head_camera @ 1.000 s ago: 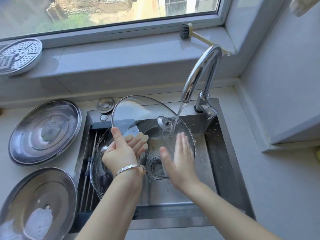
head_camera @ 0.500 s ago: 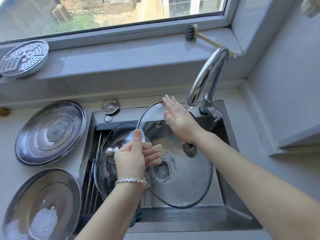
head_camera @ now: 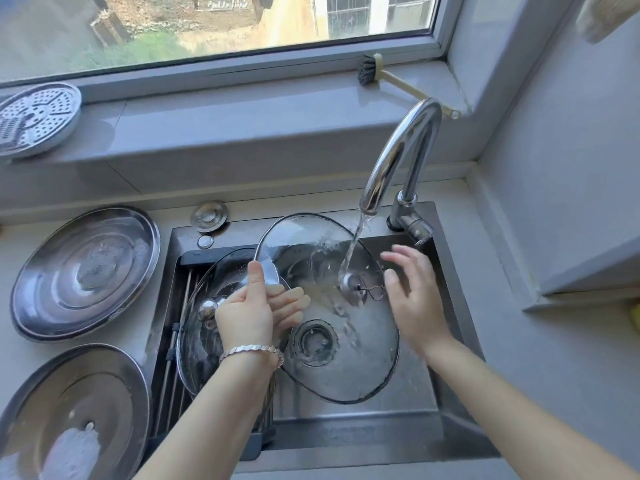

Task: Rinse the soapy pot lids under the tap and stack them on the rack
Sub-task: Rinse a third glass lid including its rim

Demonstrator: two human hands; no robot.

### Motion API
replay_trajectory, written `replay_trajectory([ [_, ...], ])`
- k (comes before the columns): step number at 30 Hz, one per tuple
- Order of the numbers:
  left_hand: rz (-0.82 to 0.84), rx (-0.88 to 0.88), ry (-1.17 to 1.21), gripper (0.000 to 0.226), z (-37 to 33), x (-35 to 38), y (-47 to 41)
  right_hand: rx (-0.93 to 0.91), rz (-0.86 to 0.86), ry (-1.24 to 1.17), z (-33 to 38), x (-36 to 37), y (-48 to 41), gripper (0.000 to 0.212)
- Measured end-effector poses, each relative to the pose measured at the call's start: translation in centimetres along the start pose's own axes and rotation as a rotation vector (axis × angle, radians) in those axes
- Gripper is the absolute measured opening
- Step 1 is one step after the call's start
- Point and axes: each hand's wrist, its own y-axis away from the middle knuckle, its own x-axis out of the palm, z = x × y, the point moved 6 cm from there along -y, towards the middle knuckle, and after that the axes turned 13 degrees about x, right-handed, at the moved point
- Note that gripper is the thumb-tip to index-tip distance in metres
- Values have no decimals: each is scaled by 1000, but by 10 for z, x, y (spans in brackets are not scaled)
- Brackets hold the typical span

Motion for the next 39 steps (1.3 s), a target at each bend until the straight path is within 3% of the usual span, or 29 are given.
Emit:
replay_trajectory([
  [1,22,8,-8,45,-1,2,0,270,23,18,-25,-1,-13,37],
  [3,63,10,-1,45,-2,5,3,750,237,-118,-73,15,-17,49],
  [5,97,4,15,43,-3,7,5,951,314,-346,-99,25,-12,42],
  [8,137,-37,18,33,4,7,1,853,157,-376,-97,5,-16,19],
  [12,165,-253,-57,18,43,5,-5,712,-28,-232,-73,-36,-34,14],
  [15,158,-447,-139,33,77,0,-1,669,-43,-95,-65,-50,-40,23],
  [19,167,-627,-156,58,95,-5,14,549,-37,53,-48,-61,-40,16],
  [22,140,-688,-77,58,102,-7,23,362,-30,116,-15,-64,-38,9],
  [27,34,-582,101,39,93,3,14,201,-102,-59,9,-70,-51,22],
  [32,13,-323,231,33,46,12,-5,241,-169,-261,-9,-72,-60,26],
  [37,-11,59,-190,32,-14,-6,-17,435,23,-411,-47,-21,-39,29],
  [39,-31,129,-258,31,-30,-11,-17,578,126,-487,-66,6,-21,26],
])
